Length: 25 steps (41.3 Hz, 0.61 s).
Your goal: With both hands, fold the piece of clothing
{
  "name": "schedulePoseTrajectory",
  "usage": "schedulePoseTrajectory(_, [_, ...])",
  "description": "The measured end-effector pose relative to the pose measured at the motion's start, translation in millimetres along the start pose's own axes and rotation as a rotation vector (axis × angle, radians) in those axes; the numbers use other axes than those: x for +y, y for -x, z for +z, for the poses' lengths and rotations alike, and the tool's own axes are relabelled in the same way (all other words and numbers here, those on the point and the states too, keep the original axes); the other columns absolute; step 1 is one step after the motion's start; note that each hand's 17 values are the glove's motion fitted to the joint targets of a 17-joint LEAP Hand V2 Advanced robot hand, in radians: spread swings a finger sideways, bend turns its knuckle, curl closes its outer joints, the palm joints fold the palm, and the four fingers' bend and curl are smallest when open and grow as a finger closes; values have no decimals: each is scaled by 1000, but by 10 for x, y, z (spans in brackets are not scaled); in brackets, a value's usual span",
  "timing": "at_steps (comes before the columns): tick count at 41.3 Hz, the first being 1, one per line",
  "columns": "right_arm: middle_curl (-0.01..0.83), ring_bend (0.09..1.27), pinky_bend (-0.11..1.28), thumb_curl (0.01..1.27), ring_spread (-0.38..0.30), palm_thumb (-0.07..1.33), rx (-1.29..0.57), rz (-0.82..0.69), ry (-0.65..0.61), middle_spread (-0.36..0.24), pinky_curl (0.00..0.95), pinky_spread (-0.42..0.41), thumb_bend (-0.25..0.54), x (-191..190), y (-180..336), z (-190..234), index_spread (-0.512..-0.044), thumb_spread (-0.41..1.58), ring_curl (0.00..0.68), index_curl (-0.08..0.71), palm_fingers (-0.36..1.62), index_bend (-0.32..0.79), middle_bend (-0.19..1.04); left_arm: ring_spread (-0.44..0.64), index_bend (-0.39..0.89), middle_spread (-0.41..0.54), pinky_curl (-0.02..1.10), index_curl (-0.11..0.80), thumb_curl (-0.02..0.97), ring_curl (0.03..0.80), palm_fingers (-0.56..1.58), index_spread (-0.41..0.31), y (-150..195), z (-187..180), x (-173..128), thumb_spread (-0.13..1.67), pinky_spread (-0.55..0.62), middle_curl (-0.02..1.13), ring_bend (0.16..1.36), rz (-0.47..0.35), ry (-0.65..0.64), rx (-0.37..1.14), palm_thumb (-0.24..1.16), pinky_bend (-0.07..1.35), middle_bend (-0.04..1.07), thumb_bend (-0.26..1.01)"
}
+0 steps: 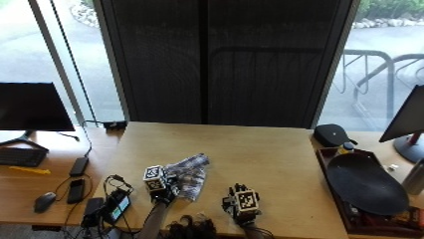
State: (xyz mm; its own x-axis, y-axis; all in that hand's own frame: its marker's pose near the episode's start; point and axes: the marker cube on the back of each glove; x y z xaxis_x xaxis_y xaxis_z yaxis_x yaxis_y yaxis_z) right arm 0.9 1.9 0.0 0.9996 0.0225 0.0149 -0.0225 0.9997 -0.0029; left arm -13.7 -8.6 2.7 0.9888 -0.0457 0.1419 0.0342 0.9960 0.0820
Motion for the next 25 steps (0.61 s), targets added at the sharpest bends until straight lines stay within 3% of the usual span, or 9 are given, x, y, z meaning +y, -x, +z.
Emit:
schedulePoseTrajectory(3, [255, 466, 625, 255, 54, 369, -12, 2, -14, -22, 327, 281, 86, -19, 12, 10, -357, 1319, 277, 236, 328, 145, 171, 381, 169, 145, 219, 317, 217, 228, 218, -83, -89, -13, 46, 1120, 395, 312, 427, 26, 27, 63, 10, 301, 192, -19])
schedulePoseTrajectory(16, [269, 470, 633, 277, 54, 387, 13, 1, -20, -22, 338, 278, 41, -29, -26, 49, -358, 1331, 295, 254, 319, 144, 164, 383, 167, 145, 249, 340, 235, 246, 208, -83, -45, 24, -23, 1131, 400, 341, 430, 39, 18, 51, 7, 294, 194, -19])
schedulePoseTrajectory(21, [272, 471, 635, 283, 54, 394, 57, 0, -120, -22, 341, 278, 26, -157, -76, -11, -358, 1334, 300, 259, 317, 144, 165, 384, 167, 145, 260, 346, 240, 252, 205, -83, -120, -11, -19, 1134, 401, 349, 430, 69, -18, 86, 6, 291, 193, -19])
schedulePoseTrajectory(25, [275, 468, 637, 288, 54, 399, -14, 1, -58, -22, 343, 278, 14, -79, 13, 38, -359, 1335, 303, 263, 314, 145, 166, 384, 167, 146, 267, 351, 243, 255, 204, -83, -163, -21, 3, 1135, 401, 355, 430, 70, -14, 111, 5, 288, 194, -19])
